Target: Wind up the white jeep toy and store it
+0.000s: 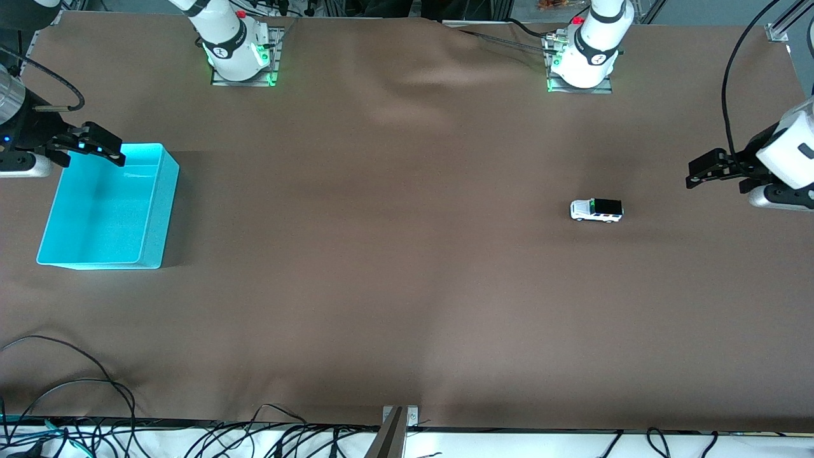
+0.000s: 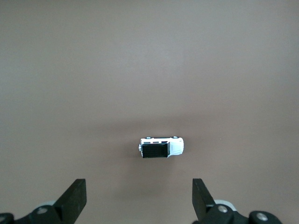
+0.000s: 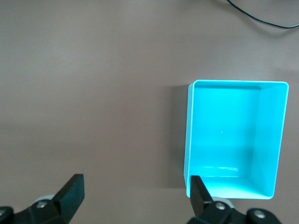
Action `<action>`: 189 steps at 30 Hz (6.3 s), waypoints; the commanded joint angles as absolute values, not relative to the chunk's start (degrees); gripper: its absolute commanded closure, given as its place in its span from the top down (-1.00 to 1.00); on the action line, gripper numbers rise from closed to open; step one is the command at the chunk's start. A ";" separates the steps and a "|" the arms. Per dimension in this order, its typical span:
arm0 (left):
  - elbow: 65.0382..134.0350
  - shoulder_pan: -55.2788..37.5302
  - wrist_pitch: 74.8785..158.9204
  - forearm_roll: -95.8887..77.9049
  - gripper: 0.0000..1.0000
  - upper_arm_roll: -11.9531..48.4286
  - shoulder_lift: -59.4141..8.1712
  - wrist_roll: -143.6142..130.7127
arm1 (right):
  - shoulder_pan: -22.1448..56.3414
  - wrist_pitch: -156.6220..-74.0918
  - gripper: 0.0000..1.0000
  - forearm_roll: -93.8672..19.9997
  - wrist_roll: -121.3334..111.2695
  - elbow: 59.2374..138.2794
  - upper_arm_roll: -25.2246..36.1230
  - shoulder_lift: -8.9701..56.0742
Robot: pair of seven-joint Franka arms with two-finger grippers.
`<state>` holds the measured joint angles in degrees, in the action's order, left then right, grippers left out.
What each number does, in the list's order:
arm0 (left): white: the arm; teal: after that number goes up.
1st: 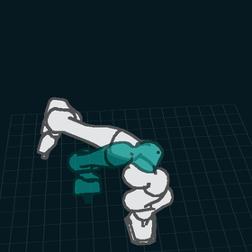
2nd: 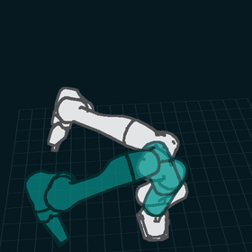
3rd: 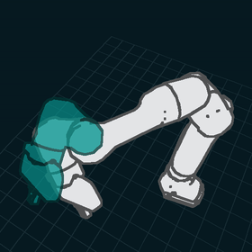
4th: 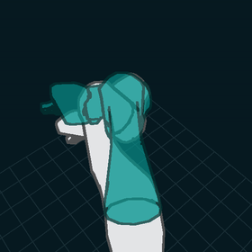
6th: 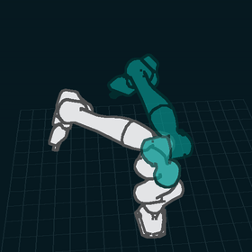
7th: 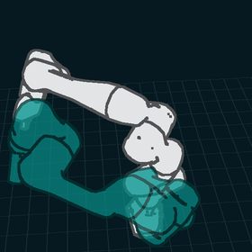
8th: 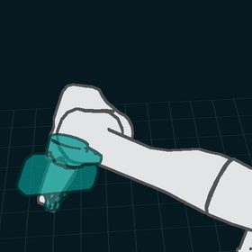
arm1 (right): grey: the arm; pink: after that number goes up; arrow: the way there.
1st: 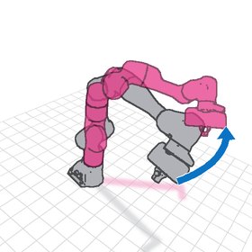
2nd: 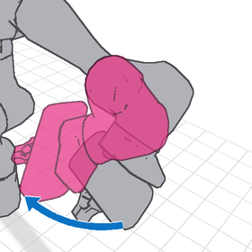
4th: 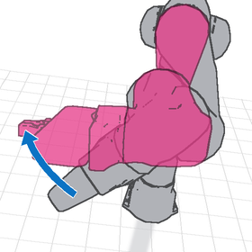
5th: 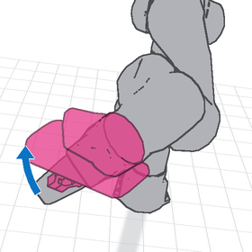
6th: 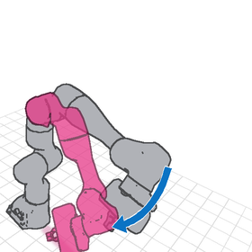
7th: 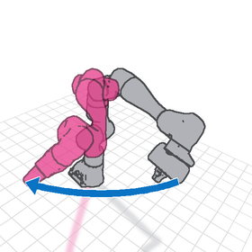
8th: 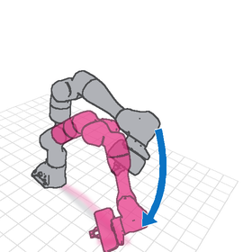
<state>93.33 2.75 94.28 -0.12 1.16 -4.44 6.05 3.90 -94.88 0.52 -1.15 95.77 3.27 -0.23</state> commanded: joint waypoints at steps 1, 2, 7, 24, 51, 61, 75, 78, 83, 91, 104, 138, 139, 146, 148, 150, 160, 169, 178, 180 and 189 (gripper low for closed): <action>94.39 2.90 94.83 1.23 1.00 1.67 -3.60 6.51 | 3.78 -93.95 1.00 -0.35 -1.14 95.35 3.34 -0.35; 94.57 2.90 94.75 1.23 1.00 1.76 -3.52 6.33 | 3.78 -93.78 1.00 -0.44 -0.79 95.19 3.34 -0.35; 95.10 2.90 94.57 1.05 1.00 1.76 -3.43 6.06 | 3.78 -93.78 1.00 -0.35 -0.62 94.75 3.34 -0.09; 94.66 2.90 94.40 1.05 1.00 1.76 -3.86 5.98 | 3.78 -94.31 1.00 -0.35 -0.62 94.66 3.16 -0.18; 95.10 1.85 91.76 1.05 1.00 3.86 -8.44 -37.77 | 3.78 -95.36 1.00 0.18 -0.70 94.66 3.25 0.09; 101.77 2.02 98.60 1.05 1.00 5.27 -9.32 -65.01 | 3.78 -95.27 1.00 0.09 -0.70 94.66 3.25 0.09; 119.69 2.20 118.63 1.41 1.00 5.36 -6.86 -85.42 | 3.69 -95.27 1.00 0.09 -0.70 94.66 3.25 0.17; 123.30 2.55 122.42 1.49 1.00 5.36 -6.59 -87.88 | 3.69 -95.27 1.00 0.09 -0.70 94.66 3.25 0.18; 128.84 2.55 129.27 1.76 1.00 5.45 -6.59 -91.22 | 3.69 -95.27 1.00 0.09 -0.70 94.66 3.25 0.18; 137.89 2.72 141.49 2.20 1.00 5.54 -6.68 -93.87 | 3.69 -95.27 1.00 -0.09 -0.70 94.66 3.25 0.18; 142.65 4.13 153.63 2.20 1.00 5.45 -10.54 -94.39 | 3.69 -95.27 1.00 -0.26 -0.70 94.66 3.25 0.18; 139.75 3.43 146.16 5.10 -0.73 8.60 -8.88 -97.99 | 3.69 -95.19 1.00 -0.35 -0.62 94.66 3.25 0.09; 139.66 3.43 146.08 5.53 -0.73 9.40 -8.88 -99.22 | 3.69 -95.19 1.00 -0.35 -0.62 94.66 3.25 0.09; 139.75 3.34 146.16 10.28 -0.73 14.58 -9.75 -110.73 | 3.78 -95.19 1.00 -0.35 -0.62 94.66 3.25 0.09; 139.75 3.34 146.42 11.07 -0.73 15.81 -10.54 -113.37 | 3.78 -95.19 1.00 -0.26 -0.62 94.66 3.25 0.09; 139.75 3.34 146.69 11.16 -0.73 16.61 -10.98 -115.13 | 3.69 -95.10 1.00 -0.26 -0.62 94.66 3.25 0.09; 139.75 3.34 151.26 11.07 -0.73 19.07 -13.71 -119.79 | 3.78 -95.01 1.00 -0.26 -0.62 94.66 3.25 0.09; 139.75 3.34 153.36 11.16 -0.73 19.42 -15.64 -119.79 | 3.78 -95.10 1.00 -0.18 -0.70 94.66 3.25 0.09; 139.83 3.69 153.81 11.25 -0.73 19.34 -16.08 -119.01 | 3.78 -95.10 1.00 -0.18 -0.62 94.66 3.25 0.09; 139.83 3.95 153.90 11.25 -0.73 19.25 -16.26 -118.83 | 3.78 -95.10 1.00 -0.18 -0.62 94.66 3.25 0.09; 140.01 6.50 153.81 15.63 -0.73 18.90 -16.96 -118.56 | 3.78 -95.19 1.00 -0.18 -0.62 94.66 3.25 0.18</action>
<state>140.06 4.14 152.54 11.53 19.07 -15.16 -117.89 3.87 -95.53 0.50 -0.84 95.77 3.29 -0.25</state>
